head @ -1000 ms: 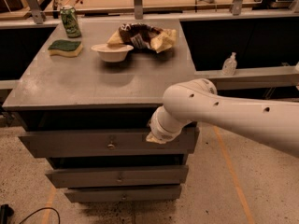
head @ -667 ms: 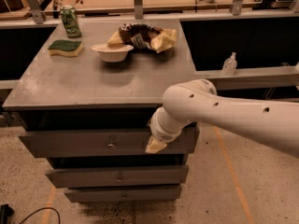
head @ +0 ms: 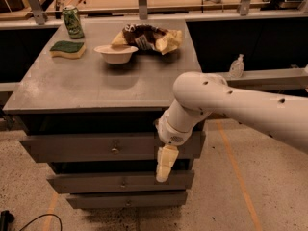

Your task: Open top drawer

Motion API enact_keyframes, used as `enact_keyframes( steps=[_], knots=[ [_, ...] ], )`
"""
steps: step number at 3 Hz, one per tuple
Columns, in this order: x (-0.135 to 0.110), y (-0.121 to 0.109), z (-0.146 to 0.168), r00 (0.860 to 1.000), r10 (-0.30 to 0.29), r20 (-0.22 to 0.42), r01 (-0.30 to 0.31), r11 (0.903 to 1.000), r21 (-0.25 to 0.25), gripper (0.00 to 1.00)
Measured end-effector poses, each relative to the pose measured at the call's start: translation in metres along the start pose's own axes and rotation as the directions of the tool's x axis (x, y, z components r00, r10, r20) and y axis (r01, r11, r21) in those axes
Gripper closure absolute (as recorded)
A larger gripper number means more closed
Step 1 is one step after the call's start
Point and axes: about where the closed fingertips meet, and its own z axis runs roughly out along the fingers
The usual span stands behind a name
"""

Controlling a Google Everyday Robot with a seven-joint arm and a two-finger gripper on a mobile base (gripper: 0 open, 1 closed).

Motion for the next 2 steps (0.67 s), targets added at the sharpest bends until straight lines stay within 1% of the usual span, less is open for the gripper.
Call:
enact_keyframes(
  steps=[1,2],
  knots=[
    [-0.004,0.024,-0.012,0.999,0.019,0.029,-0.015,0.9871,-0.159,0.17],
    [-0.008,0.038,-0.018,0.998,0.023,0.051,-0.01,0.9679,-0.251,0.39]
  ],
)
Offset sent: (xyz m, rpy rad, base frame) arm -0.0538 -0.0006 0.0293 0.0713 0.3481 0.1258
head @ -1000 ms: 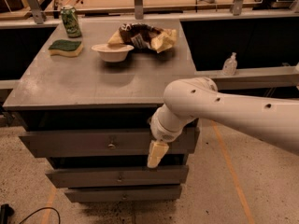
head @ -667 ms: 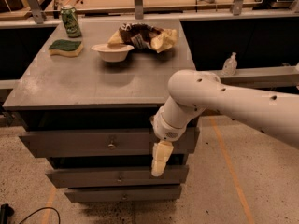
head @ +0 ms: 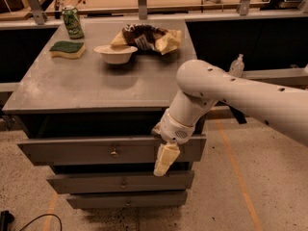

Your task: Open top drawer

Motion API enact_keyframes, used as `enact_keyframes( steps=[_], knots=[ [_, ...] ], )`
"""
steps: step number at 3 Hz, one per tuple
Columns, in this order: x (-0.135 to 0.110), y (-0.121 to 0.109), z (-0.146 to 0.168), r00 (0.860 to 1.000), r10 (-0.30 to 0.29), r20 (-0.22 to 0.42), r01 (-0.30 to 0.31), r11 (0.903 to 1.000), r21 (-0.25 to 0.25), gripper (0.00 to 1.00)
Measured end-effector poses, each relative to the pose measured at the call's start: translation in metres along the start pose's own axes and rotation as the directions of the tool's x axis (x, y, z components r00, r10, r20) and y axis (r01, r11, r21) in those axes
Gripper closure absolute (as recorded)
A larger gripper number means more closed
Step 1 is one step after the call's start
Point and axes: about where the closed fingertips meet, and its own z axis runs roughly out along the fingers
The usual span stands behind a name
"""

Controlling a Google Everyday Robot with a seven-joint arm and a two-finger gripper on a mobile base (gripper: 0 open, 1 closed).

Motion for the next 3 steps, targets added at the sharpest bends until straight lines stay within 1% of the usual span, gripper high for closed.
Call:
enact_keyframes(
  steps=[1,2,3],
  knots=[
    [-0.003,0.008,-0.002,1.0,0.0,0.007,0.0,0.9987,-0.052,0.63],
    [-0.005,0.014,-0.003,1.0,-0.005,0.011,0.006,0.9949,-0.101,0.87],
    [-0.008,0.016,-0.014,1.0,0.004,0.009,-0.003,0.9953,-0.097,0.86]
  ],
)
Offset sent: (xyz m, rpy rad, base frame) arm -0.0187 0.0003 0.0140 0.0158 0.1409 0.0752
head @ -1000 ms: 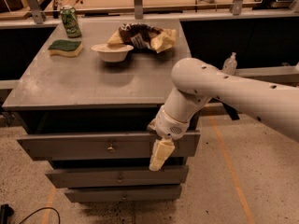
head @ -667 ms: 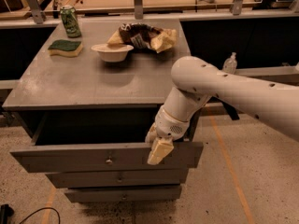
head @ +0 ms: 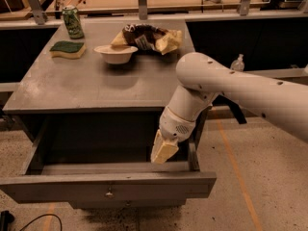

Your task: Open top drawer

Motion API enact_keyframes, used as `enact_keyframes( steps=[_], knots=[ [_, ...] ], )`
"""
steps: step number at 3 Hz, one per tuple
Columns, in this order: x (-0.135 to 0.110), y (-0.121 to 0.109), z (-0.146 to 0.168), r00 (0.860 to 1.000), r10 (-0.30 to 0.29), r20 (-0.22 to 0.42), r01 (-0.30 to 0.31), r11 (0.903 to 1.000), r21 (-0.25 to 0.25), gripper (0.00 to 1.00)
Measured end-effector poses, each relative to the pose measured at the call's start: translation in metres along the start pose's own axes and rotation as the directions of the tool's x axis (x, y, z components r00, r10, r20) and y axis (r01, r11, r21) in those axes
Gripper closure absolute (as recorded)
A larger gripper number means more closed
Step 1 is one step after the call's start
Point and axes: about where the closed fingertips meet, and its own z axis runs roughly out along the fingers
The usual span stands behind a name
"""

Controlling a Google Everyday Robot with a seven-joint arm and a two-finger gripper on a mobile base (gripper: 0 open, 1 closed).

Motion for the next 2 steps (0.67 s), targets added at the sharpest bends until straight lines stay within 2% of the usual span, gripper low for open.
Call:
enact_keyframes(
  steps=[1,2],
  knots=[
    [-0.003,0.0,-0.014,1.0,0.002,-0.004,-0.002,0.9993,0.038,0.63],
    [-0.008,-0.009,-0.025,1.0,-0.017,-0.015,0.018,0.996,0.087,0.39]
  ],
)
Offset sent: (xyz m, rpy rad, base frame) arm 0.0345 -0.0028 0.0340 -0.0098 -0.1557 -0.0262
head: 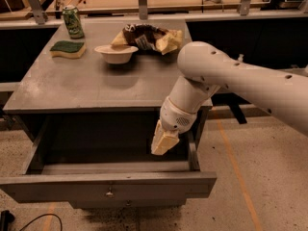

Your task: Open top drawer

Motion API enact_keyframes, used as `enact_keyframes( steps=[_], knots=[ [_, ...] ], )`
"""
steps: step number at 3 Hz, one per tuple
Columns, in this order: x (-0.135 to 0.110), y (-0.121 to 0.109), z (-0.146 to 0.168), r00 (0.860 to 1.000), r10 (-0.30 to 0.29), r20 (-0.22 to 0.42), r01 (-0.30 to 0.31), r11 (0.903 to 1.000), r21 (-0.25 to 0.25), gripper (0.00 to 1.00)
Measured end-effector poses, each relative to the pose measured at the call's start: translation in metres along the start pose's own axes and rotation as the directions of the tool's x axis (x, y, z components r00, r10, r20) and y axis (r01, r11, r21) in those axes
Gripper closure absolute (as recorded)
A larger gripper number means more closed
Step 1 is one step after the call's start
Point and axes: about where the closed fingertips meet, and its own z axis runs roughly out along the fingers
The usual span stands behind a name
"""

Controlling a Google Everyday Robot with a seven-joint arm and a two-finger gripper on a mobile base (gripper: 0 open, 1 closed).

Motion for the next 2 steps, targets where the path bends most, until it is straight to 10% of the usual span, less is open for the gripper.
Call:
enact_keyframes(
  steps=[2],
  knots=[
    [-0.003,-0.016,0.021,1.0,-0.027,-0.016,0.028,0.9982,0.053,0.65]
  ],
)
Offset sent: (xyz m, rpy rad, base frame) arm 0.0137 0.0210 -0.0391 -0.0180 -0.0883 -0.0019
